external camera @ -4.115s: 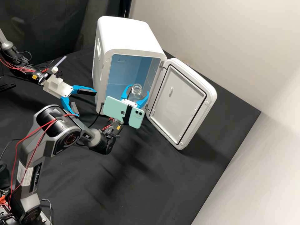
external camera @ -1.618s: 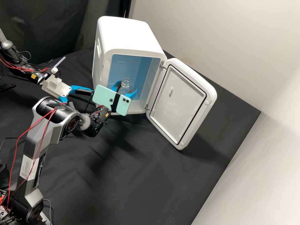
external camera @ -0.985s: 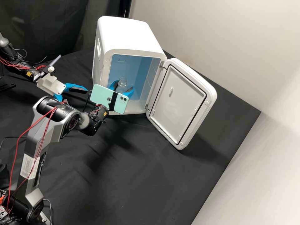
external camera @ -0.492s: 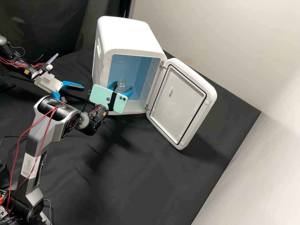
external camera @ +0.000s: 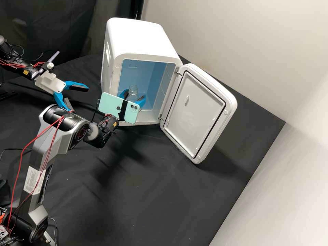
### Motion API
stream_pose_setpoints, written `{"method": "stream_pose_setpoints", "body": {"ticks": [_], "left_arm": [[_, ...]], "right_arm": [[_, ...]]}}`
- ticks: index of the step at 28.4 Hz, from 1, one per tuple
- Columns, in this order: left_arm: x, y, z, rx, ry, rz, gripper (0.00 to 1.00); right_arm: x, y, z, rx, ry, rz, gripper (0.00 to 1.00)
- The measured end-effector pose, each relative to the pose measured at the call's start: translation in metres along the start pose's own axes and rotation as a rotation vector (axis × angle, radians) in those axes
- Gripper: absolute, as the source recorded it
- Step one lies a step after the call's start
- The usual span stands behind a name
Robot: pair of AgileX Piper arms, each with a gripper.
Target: Place the flask in the incubator
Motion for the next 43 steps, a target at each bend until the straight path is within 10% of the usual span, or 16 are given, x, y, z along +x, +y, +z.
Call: {"method": "stream_pose_setpoints", "body": {"ticks": [27, 43], "left_arm": [[-0.007, -0.0009, 0.000, -0.012, -0.019, 0.000, 1.00], [-0.009, 0.0027, 0.002, 0.004, -0.024, 0.016, 1.00]], "right_arm": [[0.024, -0.034, 0.029, 0.001, -0.053, -0.060, 0.00], [0.028, -0.028, 0.042, -0.006, -0.072, -0.047, 0.00]]}}
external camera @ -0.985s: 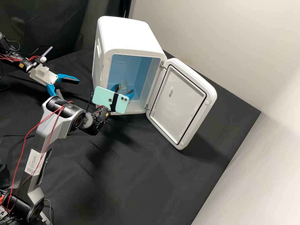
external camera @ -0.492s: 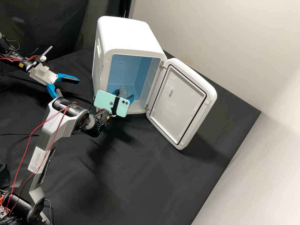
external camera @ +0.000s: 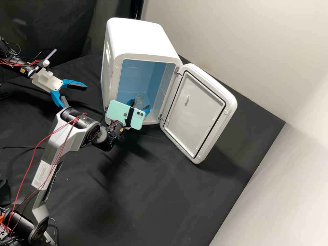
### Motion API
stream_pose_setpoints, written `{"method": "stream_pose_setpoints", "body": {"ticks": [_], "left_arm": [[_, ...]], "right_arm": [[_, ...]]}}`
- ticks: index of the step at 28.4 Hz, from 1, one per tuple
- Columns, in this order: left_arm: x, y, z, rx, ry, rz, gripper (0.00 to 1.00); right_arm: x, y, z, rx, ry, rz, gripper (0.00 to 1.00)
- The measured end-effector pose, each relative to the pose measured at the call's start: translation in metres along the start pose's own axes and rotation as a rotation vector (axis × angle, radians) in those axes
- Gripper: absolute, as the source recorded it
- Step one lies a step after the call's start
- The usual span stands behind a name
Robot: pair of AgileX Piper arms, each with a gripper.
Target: Place the flask in the incubator
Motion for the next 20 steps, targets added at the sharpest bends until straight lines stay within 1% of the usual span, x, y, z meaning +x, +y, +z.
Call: {"method": "stream_pose_setpoints", "body": {"ticks": [9, 12, 20], "left_arm": [[0.0000, 0.0003, 0.0005, 0.002, -0.002, 0.001, 1.00], [-0.0009, 0.0020, 0.0011, 0.008, -0.002, 0.010, 1.00], [0.0001, 0.0017, 0.0034, 0.007, -0.013, 0.007, 1.00]], "right_arm": [[0.0009, 0.0003, 0.0034, -0.006, 0.002, 0.000, 0.00], [0.0017, 0.0011, 0.0029, -0.006, 0.004, 0.004, 0.00], [0.0018, 0.0007, 0.0031, -0.006, 0.004, 0.003, 0.00]]}}
